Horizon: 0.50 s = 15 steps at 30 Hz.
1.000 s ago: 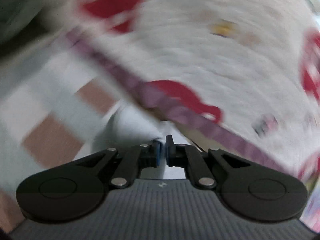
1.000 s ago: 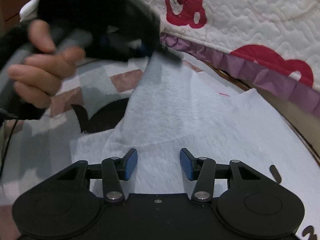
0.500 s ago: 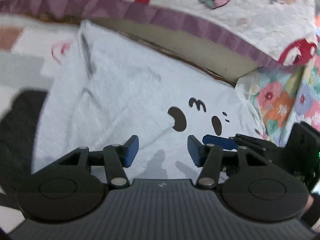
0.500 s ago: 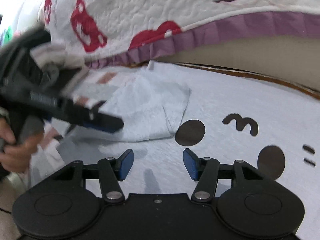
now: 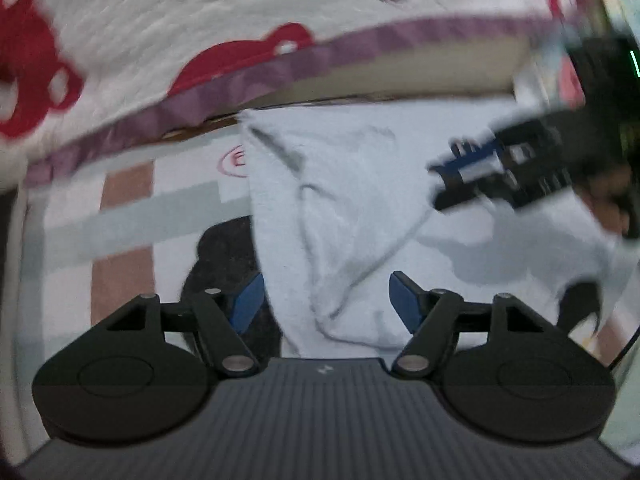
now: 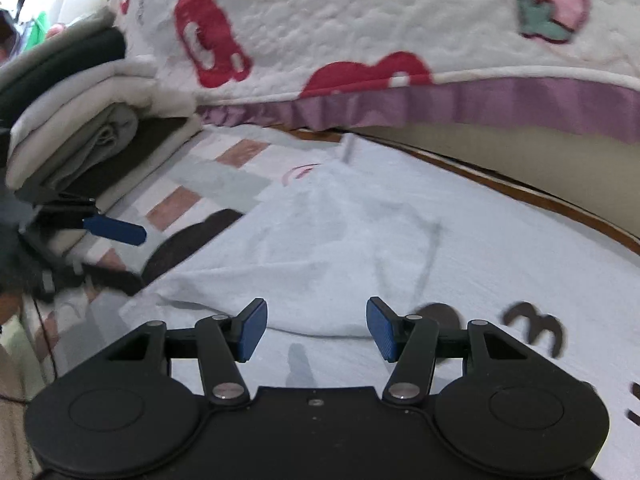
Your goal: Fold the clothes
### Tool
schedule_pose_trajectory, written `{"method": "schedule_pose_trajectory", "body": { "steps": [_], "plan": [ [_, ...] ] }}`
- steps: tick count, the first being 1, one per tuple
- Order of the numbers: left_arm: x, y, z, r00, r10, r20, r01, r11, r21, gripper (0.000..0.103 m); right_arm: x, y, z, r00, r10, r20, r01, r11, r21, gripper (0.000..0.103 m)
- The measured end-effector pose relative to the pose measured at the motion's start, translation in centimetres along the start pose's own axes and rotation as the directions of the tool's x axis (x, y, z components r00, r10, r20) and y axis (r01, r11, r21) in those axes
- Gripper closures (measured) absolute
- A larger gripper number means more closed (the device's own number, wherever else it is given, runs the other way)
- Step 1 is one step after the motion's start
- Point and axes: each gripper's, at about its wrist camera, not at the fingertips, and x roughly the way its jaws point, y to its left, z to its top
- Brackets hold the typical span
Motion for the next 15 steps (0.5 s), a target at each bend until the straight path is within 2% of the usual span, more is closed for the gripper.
{"method": "schedule_pose_trajectory", "body": {
  "steps": [2,5,6,7,9,10,12,13,14,15],
  "plan": [
    [1.3,-0.6,0.1,1.000,-0.004,-0.023,0.004,1.000,0.012,0.035,0.5,1.0,0.5,1.000,-0.004,-0.001,0.004,0.998,-0.066,0.043],
    [3.6,-0.9,-0.2,0.997,0.029,-0.072,-0.028,0.999,0.023,0.035,1.7,2.6,1.8,0.999,-0.014,-0.036,0.004,0.963,-0.269,0.041],
    [4.1,-0.8,-0.3,0.996,0.037,-0.085,-0.035,0.999,0.018,0.035,2.5,3.0,2.2,0.997,-0.020,-0.070,-0.007,0.934,-0.358,0.035],
    [4.6,-0.6,-0.5,0.995,0.037,-0.097,-0.035,0.999,0.013,0.034,3.4,3.5,2.5,0.992,-0.033,-0.121,-0.025,0.891,-0.454,0.034],
    [5.0,-0.4,-0.7,0.994,0.033,-0.108,-0.032,0.999,0.006,0.033,5.1,3.8,2.9,0.979,-0.081,-0.187,-0.054,0.783,-0.619,0.033],
    [5.1,-0.3,-0.7,0.994,0.034,-0.105,-0.034,0.999,-0.002,0.033,5.7,3.4,3.2,0.974,-0.097,-0.205,-0.062,0.755,-0.653,0.033],
    [4.9,0.0,-0.7,0.996,0.011,-0.088,-0.013,0.999,-0.029,0.036,7.0,2.1,4.1,0.956,-0.086,-0.279,-0.114,0.770,-0.628,0.032],
    [4.7,0.2,-0.6,0.997,-0.007,-0.079,0.003,0.999,-0.047,0.037,7.1,1.8,4.2,0.955,-0.073,-0.287,-0.124,0.780,-0.614,0.031],
    [4.6,0.4,-0.6,0.997,-0.026,-0.071,0.022,0.998,-0.067,0.048,7.0,1.6,4.1,0.957,-0.060,-0.283,-0.129,0.788,-0.601,0.024],
    [4.4,0.7,-0.5,0.997,-0.045,-0.063,0.040,0.995,-0.087,0.071,6.9,1.4,4.0,0.959,-0.046,-0.280,-0.134,0.797,-0.589,0.015]
  ]
}}
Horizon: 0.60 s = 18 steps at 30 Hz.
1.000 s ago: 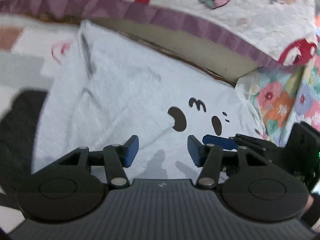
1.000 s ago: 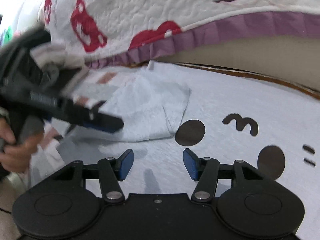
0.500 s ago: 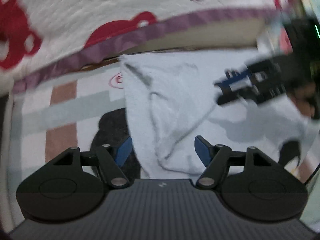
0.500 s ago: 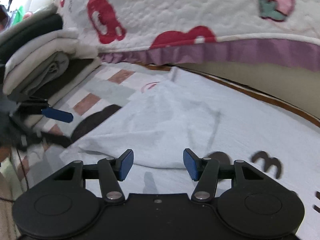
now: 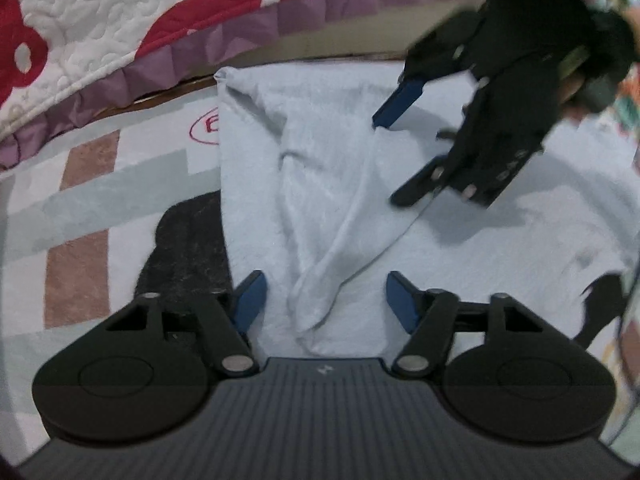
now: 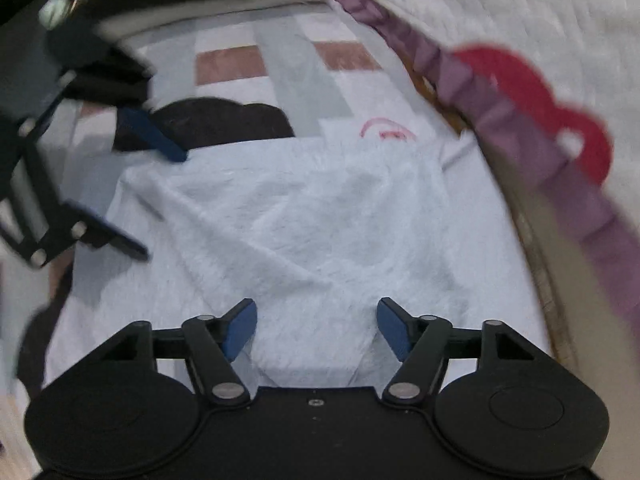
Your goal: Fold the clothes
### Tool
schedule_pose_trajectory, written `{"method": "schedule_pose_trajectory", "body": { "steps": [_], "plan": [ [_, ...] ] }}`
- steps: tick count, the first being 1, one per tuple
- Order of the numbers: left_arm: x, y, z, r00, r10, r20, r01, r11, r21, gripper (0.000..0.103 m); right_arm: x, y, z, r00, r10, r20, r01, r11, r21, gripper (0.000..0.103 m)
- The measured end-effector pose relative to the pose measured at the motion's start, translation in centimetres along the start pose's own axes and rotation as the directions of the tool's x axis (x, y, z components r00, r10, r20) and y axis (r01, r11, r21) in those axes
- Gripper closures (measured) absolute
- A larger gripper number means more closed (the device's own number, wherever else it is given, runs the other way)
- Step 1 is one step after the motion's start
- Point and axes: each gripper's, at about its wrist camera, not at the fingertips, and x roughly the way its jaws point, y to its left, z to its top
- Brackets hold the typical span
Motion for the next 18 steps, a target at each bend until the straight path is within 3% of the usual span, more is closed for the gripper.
{"method": "schedule_pose_trajectory", "body": {
  "steps": [3,6,7,8,9,10,11,15,18],
  "plan": [
    [-0.1,0.3,0.1,1.000,-0.015,0.005,0.015,1.000,-0.010,0.088,-0.1,-0.2,-0.6,0.999,0.025,0.034,-0.026,0.999,0.039,0.011],
    [-0.1,0.0,-0.1,1.000,-0.002,0.005,0.001,1.000,0.028,0.092,-0.2,-0.4,-1.2,0.996,0.048,0.070,-0.054,0.996,0.078,0.013],
    [-0.2,-0.1,-0.2,1.000,0.000,0.004,-0.001,1.000,0.029,0.092,-0.3,-0.4,-1.4,0.995,0.056,0.082,-0.063,0.994,0.090,0.020],
    [-0.2,-0.2,-0.3,1.000,0.007,0.002,-0.007,0.999,0.034,0.092,-0.3,-0.5,-1.6,0.994,0.063,0.094,-0.072,0.992,0.103,0.038],
    [-0.2,-0.3,-0.3,1.000,0.017,0.001,-0.017,0.999,0.041,0.090,-0.3,-0.6,-1.8,0.992,0.070,0.106,-0.082,0.990,0.115,0.065],
    [-0.3,-0.5,-0.4,1.000,0.027,0.000,-0.026,0.998,0.049,0.089,-0.4,-0.6,-2.0,0.990,0.077,0.118,-0.092,0.988,0.127,0.081],
    [-0.4,-0.6,-0.5,0.999,0.034,-0.002,-0.034,0.998,0.056,0.087,-0.9,0.0,-2.2,0.990,0.060,0.131,-0.074,0.991,0.109,0.091],
    [-0.5,-1.2,-0.8,0.998,0.066,-0.007,-0.065,0.992,0.104,0.077,-5.1,4.9,-3.4,0.966,-0.129,0.224,0.140,0.989,-0.036,0.091],
    [-0.1,-1.7,-1.0,0.995,0.104,-0.011,-0.101,0.984,0.144,0.072,-7.4,7.9,-5.4,0.941,-0.202,0.271,0.221,0.974,-0.041,0.091]
  ]
}}
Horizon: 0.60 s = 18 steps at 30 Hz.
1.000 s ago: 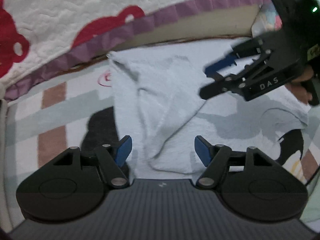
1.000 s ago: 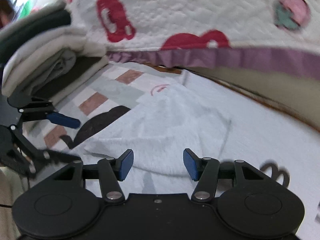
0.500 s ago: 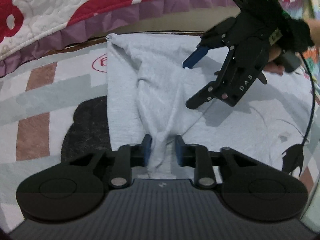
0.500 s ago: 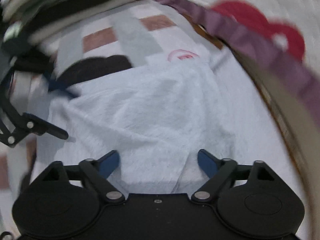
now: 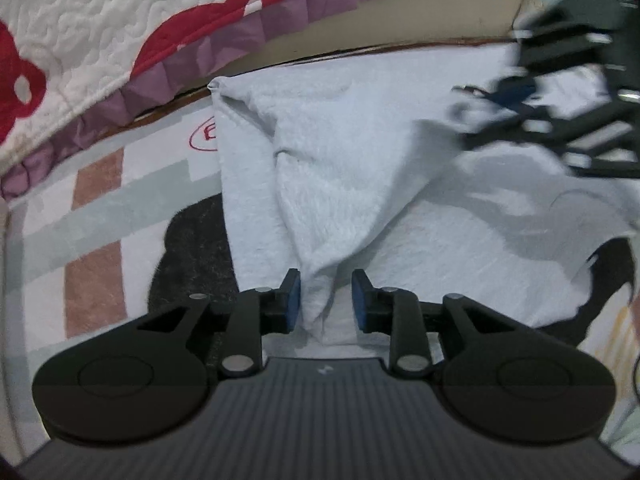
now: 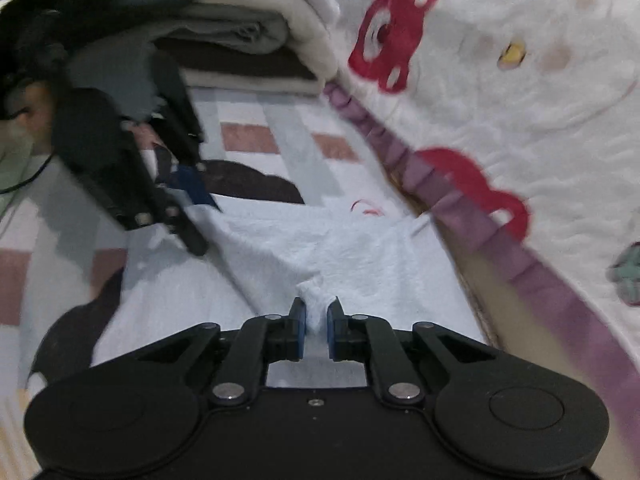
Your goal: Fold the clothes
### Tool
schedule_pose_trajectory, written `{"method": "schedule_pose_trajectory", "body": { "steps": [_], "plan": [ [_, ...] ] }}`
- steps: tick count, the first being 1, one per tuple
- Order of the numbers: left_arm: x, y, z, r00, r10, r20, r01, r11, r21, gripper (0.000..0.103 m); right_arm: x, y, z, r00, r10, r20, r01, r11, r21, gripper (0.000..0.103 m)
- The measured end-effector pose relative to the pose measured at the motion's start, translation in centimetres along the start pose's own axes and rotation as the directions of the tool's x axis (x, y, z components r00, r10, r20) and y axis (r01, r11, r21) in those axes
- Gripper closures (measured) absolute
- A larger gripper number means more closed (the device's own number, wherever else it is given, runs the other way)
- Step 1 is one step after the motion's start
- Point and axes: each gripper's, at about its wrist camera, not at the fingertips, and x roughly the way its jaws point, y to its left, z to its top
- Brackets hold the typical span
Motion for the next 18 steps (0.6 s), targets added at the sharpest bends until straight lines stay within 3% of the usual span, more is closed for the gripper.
{"method": "schedule_pose_trajectory", "body": {
  "steps": [3,7,8,10,11,12,15,18],
  "plan": [
    [0.5,-0.1,0.2,1.000,0.018,-0.006,-0.018,1.000,-0.007,0.071,-1.4,1.5,-2.1,1.000,0.011,-0.022,-0.010,0.999,0.040,0.092],
    [1.1,-0.1,0.6,1.000,0.027,-0.001,-0.027,0.999,-0.024,0.070,-1.7,-0.8,-2.2,1.000,0.015,-0.002,-0.014,0.981,0.196,0.089],
    [1.0,-0.1,0.7,1.000,0.026,0.005,-0.026,0.999,-0.023,0.071,-1.8,-1.5,-2.2,1.000,0.014,0.005,-0.015,0.972,0.236,0.085],
    [1.0,-0.3,0.7,1.000,0.026,0.017,-0.026,0.999,-0.022,0.085,-2.0,-2.8,-2.1,1.000,0.013,0.019,-0.018,0.949,0.315,0.066],
    [0.8,-0.3,0.7,0.999,0.028,0.027,-0.028,0.999,-0.021,0.096,-2.0,-3.4,-2.1,1.000,0.011,0.025,-0.020,0.935,0.354,0.052],
    [0.3,-0.4,0.6,0.998,0.041,0.043,-0.040,0.999,-0.028,0.097,-2.1,-4.1,-2.0,0.999,0.010,0.032,-0.022,0.920,0.392,0.048],
    [-1.6,0.1,0.1,0.995,0.076,0.069,-0.065,0.987,-0.144,0.097,-0.9,-7.3,-0.9,0.999,0.014,0.035,-0.030,0.867,0.498,0.048],
    [-1.4,1.0,-0.4,0.996,0.082,0.032,-0.071,0.961,-0.268,0.097,2.7,-11.1,0.9,0.998,0.059,0.032,-0.067,0.836,0.545,0.048]
  ]
}}
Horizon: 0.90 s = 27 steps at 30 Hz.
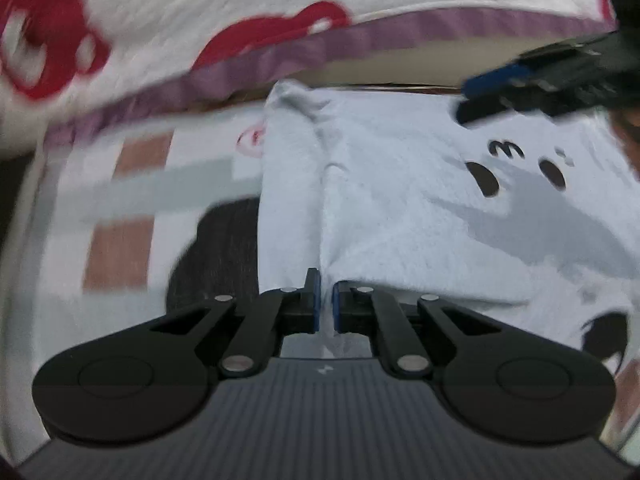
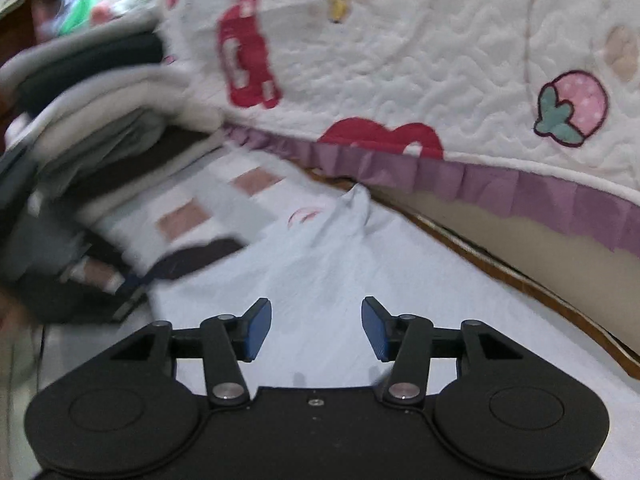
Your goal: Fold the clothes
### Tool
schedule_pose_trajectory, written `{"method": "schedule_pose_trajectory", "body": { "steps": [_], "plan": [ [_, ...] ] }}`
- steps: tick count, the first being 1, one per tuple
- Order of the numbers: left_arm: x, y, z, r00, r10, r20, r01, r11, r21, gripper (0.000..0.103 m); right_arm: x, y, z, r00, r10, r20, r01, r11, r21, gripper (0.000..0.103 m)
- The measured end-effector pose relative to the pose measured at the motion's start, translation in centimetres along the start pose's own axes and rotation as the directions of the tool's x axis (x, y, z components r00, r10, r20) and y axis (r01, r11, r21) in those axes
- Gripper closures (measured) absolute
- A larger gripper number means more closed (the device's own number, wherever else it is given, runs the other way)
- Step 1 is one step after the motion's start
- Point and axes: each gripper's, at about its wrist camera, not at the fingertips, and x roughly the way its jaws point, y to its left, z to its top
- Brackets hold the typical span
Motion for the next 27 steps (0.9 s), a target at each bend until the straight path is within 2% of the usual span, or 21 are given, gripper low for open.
{"method": "schedule_pose_trajectory", "body": {
  "steps": [5,7,9,10,12,15,17,22,23,25,27],
  "plan": [
    [1.3,0.9,-0.6,0.999,0.008,-0.042,-0.012,0.995,-0.100,0.097,7.5,-3.9,4.2,0.994,0.058,-0.094,-0.050,0.995,0.084,0.049],
    [1.1,1.2,-0.9,0.999,-0.006,-0.032,0.003,0.994,-0.105,0.097,10.1,-5.6,4.5,0.989,0.082,-0.121,-0.060,0.982,0.176,0.049],
    [1.1,1.6,-1.1,0.999,-0.025,-0.021,0.022,0.993,-0.119,0.097,12.5,-7.2,4.1,0.971,0.170,-0.168,-0.116,0.950,0.291,0.049],
    [1.1,1.8,-1.2,0.999,-0.035,-0.015,0.032,0.992,-0.126,0.097,13.2,-7.3,3.9,0.961,0.212,-0.177,-0.148,0.937,0.315,0.052],
    [0.9,2.1,-1.2,0.999,-0.047,0.000,0.047,0.989,-0.139,0.097,14.1,-7.2,3.5,0.939,0.290,-0.187,-0.215,0.916,0.340,0.085],
    [0.4,2.1,-1.3,0.998,-0.053,0.025,0.056,0.986,-0.154,0.097,14.7,-6.7,3.8,0.928,0.331,-0.170,-0.260,0.904,0.339,0.087],
    [0.4,2.4,-1.2,0.998,-0.056,0.026,0.060,0.981,-0.182,0.097,15.2,-7.1,4.4,0.927,0.350,-0.133,-0.278,0.882,0.380,0.087],
    [0.0,2.7,-1.3,0.998,-0.051,0.043,0.059,0.975,-0.215,0.097,17.4,-7.6,5.5,0.954,0.278,-0.114,-0.196,0.865,0.462,0.087],
    [-0.2,2.7,-1.4,0.998,-0.048,0.049,0.058,0.974,-0.217,0.097,17.8,-7.4,5.7,0.957,0.266,-0.118,-0.185,0.869,0.459,0.087],
    [-0.5,2.7,-1.4,0.997,-0.042,0.060,0.055,0.973,-0.222,0.099,18.4,-6.9,6.1,0.963,0.236,-0.129,-0.158,0.885,0.437,0.096],
    [-0.8,2.8,-1.5,0.997,-0.036,0.070,0.052,0.973,-0.227,0.100,18.5,-6.4,6.5,0.969,0.212,-0.124,-0.144,0.899,0.414,0.097]
  ]
}}
